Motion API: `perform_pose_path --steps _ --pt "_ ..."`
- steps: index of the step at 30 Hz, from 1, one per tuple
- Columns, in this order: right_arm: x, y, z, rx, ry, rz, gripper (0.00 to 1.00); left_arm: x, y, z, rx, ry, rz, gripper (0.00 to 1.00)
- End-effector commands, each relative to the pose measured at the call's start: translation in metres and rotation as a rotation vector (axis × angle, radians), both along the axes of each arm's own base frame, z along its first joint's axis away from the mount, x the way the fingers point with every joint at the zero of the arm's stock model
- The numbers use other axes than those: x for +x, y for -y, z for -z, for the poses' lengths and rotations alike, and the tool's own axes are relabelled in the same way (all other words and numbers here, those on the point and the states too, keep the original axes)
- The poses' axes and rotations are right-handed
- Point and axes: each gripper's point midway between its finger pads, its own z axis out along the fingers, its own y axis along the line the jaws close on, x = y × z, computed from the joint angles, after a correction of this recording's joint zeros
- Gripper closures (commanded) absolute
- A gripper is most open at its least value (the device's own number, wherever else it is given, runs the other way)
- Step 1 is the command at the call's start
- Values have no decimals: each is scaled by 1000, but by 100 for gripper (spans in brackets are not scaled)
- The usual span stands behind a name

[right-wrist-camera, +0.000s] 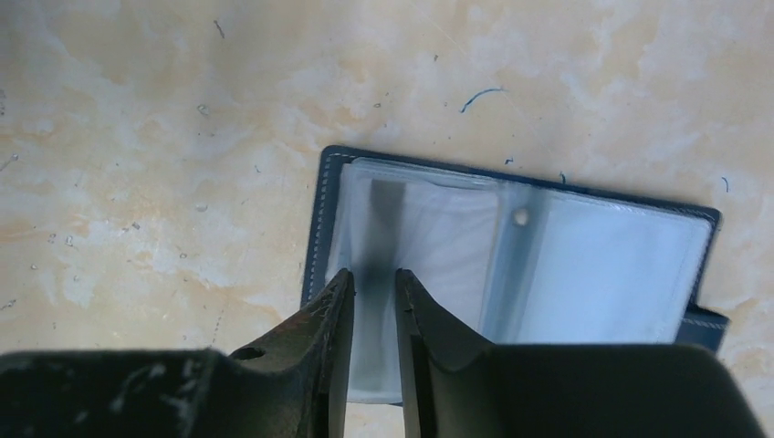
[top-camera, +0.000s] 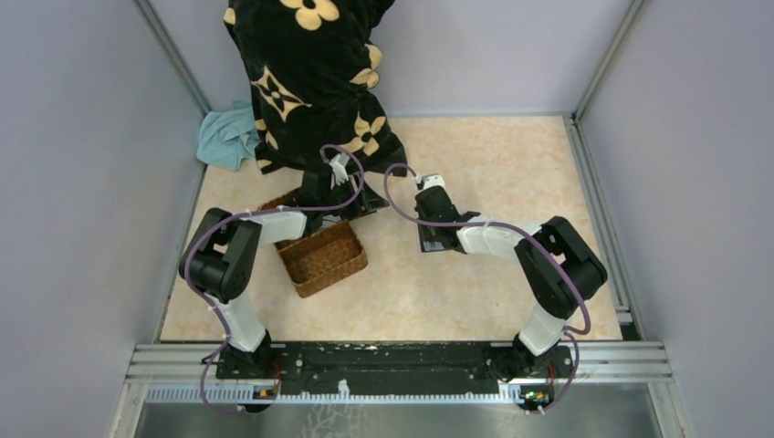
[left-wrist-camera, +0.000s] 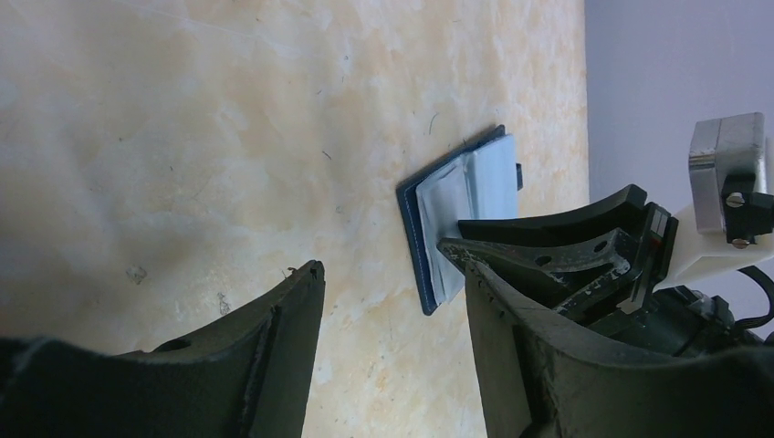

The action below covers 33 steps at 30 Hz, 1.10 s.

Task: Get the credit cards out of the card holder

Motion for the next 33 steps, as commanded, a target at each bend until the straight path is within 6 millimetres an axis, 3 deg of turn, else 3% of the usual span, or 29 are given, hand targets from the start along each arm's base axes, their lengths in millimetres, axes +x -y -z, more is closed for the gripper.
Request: perform_pose_path --steps 1,4,16,23,33 --pt "-2 -6 -19 46 30 0 96 -1 6 -1 -17 4 31 36" --pt "-1 -5 -21 46 37 5 100 -1 7 -1 -24 1 36 36" --pt "2 -1 -31 69 55 20 100 -3 11 -3 -41 4 66 37" --pt "1 -5 -48 366 2 -1 100 -8 22 -5 -88 10 115 38" --pt "-3 -3 -42 570 -72 -19 100 -22 47 -10 -89 52 217 39"
